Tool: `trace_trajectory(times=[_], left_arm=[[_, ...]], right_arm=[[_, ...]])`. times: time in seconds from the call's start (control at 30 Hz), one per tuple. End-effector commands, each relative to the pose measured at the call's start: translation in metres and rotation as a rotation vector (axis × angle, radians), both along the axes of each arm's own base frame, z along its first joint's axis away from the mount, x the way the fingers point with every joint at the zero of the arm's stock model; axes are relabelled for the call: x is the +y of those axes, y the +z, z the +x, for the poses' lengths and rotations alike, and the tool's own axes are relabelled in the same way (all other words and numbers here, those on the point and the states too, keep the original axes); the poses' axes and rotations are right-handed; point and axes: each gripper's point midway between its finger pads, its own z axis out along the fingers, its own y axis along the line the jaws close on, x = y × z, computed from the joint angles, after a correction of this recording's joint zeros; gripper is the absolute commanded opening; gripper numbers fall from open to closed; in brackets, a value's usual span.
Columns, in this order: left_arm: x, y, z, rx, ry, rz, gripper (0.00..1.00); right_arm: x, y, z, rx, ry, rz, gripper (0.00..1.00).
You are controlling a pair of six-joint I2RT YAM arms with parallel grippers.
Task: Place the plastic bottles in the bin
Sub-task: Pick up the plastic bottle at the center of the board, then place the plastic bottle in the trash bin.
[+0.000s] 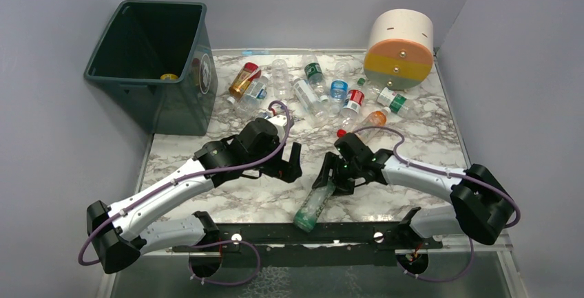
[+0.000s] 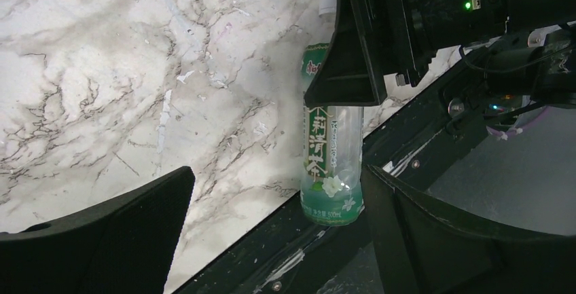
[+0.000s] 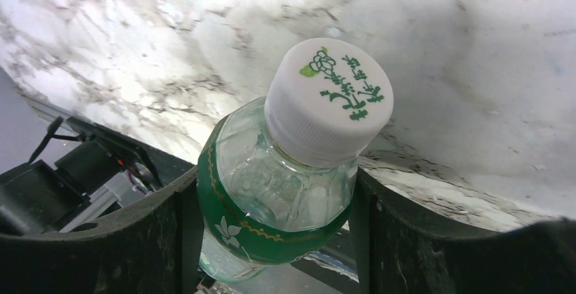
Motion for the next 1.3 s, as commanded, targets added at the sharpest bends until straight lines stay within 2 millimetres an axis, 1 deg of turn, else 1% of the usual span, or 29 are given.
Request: trace_trajectory(times=[0.0, 0.27, 0.57, 1.0, 1.27], left_arm=[[0.002, 0.008, 0.002, -0.038, 0.0, -0.011, 0.99], [0.0, 0.025, 0.002, -0.072, -0.008, -0.061, 0.99], [0.0, 0.036, -0.001, -0.09, -0.015, -0.1, 0.99], [-0.003, 0.043, -0.005, -0.1, -0.036, -0.139, 0.99], [-0.004, 0.045, -0.006, -0.101, -0.045, -0.148, 0.99]], right_arm=[[0.012, 0.023, 0.019, -0.092, 0.004, 0.032, 0.6], [0.02, 0.049, 0.031, -0.155, 0.013, 0.054, 0.6], [0.028, 0.068, 0.042, -0.205, 0.024, 0.079, 0.59], [0.041, 0.104, 0.062, -0.308, 0.063, 0.103, 0.59], [0.045, 0.11, 0.065, -0.327, 0.079, 0.114, 0.59]])
